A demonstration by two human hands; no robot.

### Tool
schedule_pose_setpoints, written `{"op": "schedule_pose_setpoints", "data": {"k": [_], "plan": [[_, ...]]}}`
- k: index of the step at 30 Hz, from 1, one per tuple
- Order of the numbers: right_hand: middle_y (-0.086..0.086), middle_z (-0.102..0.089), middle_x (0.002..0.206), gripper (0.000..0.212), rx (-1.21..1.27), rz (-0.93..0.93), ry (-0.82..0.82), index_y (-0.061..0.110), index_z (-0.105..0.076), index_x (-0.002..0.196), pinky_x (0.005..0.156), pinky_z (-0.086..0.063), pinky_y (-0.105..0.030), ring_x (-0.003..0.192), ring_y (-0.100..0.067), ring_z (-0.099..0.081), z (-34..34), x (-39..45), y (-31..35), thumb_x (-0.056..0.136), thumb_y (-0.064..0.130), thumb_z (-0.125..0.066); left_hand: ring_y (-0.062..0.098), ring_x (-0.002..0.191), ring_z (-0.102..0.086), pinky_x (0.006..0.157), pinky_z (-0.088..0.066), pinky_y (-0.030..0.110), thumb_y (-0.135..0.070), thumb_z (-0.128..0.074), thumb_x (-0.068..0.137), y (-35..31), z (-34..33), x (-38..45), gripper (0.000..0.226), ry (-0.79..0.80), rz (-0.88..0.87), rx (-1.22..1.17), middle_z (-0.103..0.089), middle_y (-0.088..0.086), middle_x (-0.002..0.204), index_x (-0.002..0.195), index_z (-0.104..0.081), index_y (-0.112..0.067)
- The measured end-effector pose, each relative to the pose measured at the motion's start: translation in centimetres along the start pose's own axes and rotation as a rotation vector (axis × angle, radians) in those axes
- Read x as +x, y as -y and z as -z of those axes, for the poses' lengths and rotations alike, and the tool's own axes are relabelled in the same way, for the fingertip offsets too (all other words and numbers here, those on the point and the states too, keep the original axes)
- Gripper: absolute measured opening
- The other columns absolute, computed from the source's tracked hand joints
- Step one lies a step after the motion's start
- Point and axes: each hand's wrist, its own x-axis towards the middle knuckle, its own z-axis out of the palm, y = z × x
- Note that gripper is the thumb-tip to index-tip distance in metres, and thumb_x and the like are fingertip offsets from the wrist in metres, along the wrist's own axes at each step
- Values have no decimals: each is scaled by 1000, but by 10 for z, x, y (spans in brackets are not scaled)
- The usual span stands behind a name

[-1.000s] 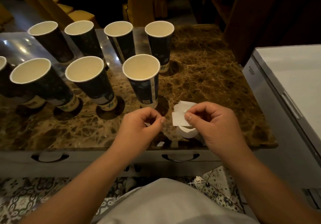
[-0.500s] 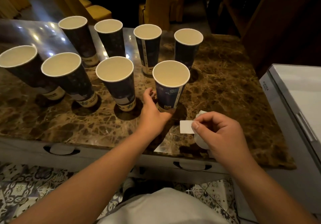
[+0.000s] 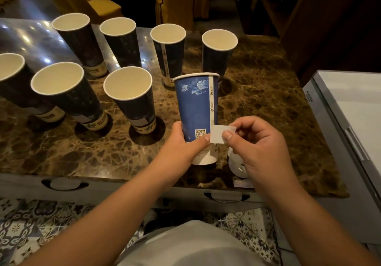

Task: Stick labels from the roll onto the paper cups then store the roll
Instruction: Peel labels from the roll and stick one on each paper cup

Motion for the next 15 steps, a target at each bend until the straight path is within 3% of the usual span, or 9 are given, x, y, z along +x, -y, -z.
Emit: {"op": "schedule_pose_setpoints", "data": {"k": [9,15], "plan": [[-12,-66,78,4,41,-81,-13,14,-67,85,60,-53,-19,67,-10,-61,-1,-1,-5,85,11,-70,18,114,-65,99,-51,46,-23,-81,64,2,-8,-12,96,176,18,-67,-61,0,128,140,-24,-36],[9,-67,71,7,-85,3,-16,17,-67,82,57,-52,-14,66,-3,-65,0,-8,-6,83,12,-72,18,113,-66,97,-53,40,-29,-71,76,0,-18,-19,76,202,23,-164,-59,3,131,140,-29,-30]]}}
